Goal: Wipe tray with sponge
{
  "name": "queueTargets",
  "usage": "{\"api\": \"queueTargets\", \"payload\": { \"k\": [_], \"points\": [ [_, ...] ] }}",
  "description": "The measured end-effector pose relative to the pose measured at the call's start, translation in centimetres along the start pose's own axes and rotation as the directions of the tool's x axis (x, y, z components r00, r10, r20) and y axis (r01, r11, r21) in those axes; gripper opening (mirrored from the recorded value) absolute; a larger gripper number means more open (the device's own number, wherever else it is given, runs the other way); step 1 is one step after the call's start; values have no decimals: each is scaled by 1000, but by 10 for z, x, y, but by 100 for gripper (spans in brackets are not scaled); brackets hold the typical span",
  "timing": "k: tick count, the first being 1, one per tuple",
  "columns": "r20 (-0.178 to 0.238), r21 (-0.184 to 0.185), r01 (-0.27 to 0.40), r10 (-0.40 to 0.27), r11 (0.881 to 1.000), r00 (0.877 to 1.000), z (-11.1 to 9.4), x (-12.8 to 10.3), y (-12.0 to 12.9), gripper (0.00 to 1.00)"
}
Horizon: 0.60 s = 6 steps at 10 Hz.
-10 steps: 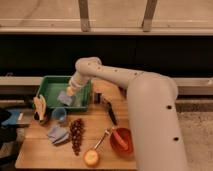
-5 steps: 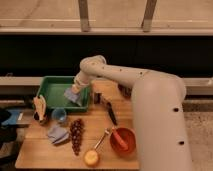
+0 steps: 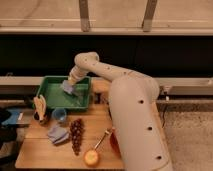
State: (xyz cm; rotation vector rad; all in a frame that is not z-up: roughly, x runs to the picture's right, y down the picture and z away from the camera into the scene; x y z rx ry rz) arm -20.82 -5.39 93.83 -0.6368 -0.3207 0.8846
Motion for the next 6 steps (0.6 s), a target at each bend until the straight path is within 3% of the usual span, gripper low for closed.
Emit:
{"api": "queueTargets", "payload": {
  "k": [3, 6],
  "points": [
    [21, -37, 52, -51, 998, 998, 19, -23, 22, 0],
    [11, -36, 76, -76, 996, 997, 11, -15, 32, 0]
  ]
}}
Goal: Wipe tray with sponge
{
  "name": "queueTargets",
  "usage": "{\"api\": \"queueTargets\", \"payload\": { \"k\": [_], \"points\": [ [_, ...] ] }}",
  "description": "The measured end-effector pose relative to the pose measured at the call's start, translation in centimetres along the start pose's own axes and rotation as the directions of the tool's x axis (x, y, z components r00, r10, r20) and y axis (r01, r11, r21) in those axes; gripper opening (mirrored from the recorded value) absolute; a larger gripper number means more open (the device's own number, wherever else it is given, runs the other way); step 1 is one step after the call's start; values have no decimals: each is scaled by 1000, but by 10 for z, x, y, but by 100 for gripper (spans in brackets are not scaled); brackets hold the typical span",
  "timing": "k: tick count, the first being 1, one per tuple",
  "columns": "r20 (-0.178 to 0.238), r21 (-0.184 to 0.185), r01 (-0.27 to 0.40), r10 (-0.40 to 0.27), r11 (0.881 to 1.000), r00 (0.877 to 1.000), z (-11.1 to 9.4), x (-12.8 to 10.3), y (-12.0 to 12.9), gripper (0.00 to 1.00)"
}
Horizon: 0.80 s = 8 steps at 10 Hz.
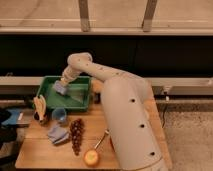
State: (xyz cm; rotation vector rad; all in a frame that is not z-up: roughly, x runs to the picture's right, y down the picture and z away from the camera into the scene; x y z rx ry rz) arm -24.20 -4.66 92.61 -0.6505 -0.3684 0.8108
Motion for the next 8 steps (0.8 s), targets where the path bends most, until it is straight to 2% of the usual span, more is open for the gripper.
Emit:
{"api": "queueTargets", "payload": {
  "k": [4, 6, 8],
  "points": [
    [-48, 60, -73, 76, 996, 996, -20, 39, -27, 0],
    [-62, 80, -106, 111, 991, 992, -16, 43, -43, 0],
    [-59, 90, -121, 126, 989, 990, -8, 35, -57, 0]
  ]
}}
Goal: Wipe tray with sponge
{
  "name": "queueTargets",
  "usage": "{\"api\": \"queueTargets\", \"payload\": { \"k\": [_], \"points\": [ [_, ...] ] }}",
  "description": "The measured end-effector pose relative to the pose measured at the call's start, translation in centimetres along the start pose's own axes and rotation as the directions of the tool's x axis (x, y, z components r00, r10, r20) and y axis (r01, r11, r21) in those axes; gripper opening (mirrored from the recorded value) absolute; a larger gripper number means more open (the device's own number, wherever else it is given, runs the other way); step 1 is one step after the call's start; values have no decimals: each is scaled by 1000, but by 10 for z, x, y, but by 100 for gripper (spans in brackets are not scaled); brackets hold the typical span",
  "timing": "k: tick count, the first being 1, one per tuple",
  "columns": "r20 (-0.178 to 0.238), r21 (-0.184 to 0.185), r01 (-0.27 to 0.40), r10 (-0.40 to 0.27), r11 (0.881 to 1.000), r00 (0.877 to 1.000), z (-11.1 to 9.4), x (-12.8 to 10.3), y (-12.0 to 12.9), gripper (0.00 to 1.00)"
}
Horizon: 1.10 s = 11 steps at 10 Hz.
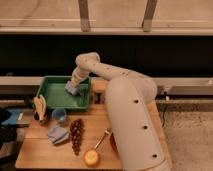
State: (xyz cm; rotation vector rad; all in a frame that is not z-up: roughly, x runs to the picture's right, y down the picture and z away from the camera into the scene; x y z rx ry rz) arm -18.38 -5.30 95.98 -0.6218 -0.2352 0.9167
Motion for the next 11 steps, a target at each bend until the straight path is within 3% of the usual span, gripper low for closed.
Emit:
{"api": "queueTargets", "payload": {
  "k": [4, 6, 9, 11],
  "points": [
    [33, -6, -2, 2, 1000, 999, 17, -27, -7, 0],
    [51, -14, 20, -19, 1000, 999, 26, -42, 1, 0],
    [79, -11, 40, -39, 999, 996, 9, -45, 15, 0],
    [89, -10, 34, -33, 999, 995, -17, -26, 20, 0]
  ]
}}
